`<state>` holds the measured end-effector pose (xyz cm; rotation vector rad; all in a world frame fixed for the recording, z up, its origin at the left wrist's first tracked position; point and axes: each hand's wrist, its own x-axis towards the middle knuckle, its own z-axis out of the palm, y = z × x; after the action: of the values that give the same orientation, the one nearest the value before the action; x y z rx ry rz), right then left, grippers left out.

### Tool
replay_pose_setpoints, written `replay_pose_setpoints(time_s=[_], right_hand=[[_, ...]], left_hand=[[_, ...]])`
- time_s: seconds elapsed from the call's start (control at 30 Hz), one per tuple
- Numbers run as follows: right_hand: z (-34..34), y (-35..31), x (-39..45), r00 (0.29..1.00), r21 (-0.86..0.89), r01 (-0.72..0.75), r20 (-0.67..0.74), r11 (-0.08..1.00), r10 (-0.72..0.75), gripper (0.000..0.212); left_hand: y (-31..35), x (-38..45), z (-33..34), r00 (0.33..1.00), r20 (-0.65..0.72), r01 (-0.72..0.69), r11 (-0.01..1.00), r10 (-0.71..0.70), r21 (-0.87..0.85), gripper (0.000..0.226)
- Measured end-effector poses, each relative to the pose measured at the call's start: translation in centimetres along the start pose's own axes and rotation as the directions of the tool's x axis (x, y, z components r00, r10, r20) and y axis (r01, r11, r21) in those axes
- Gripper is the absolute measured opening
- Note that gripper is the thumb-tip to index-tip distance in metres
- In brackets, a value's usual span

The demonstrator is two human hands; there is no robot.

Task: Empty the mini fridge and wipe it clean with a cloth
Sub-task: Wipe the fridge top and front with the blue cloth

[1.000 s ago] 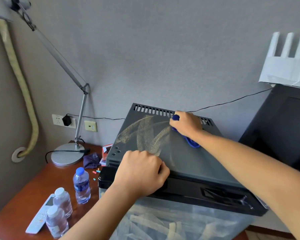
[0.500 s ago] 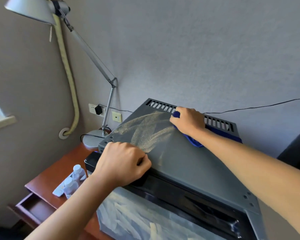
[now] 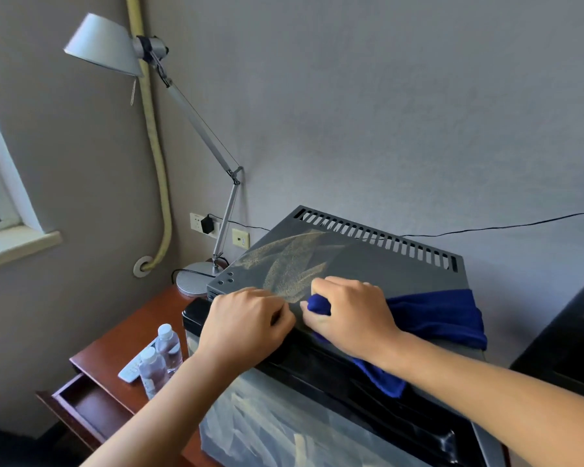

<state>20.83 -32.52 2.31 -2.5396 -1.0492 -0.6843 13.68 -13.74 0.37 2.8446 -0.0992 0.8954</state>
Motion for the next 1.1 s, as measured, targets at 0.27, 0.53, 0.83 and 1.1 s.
replay_pose_setpoints(time_s=[0.27,0.53,0.83,1.1], right_hand=[[2.0,5.5,7.1,0.983,-0.041,-0.172,0.059,0.984,0.174,0.039],[4.1,13.9,14.3,0.904,-0.066,-0.411,0.102,0.909,0.416,0.024],[4.2,12.9,14.0,0.94,-0.076,-0.314,0.117,0.946,0.321,0.023],[2.6,1.9,6.8,0.997,0.041,-0.01,0.083,0.999,0.007,0.026]], left_hand=[[-0.2,-0.1,0.4,0.999,-0.034,0.035,0.998,-0.036,-0.05,0.04],[-0.2,-0.3,0.5,0.999,-0.043,0.022,0.999,-0.024,-0.048,0.04],[0.2,-0.4,0.1,0.999,-0.018,0.032,0.999,-0.032,-0.001,0.04],[0.5,-0.3,-0.6,0.999,-0.028,-0.017,1.0,0.017,-0.015,0.035]])
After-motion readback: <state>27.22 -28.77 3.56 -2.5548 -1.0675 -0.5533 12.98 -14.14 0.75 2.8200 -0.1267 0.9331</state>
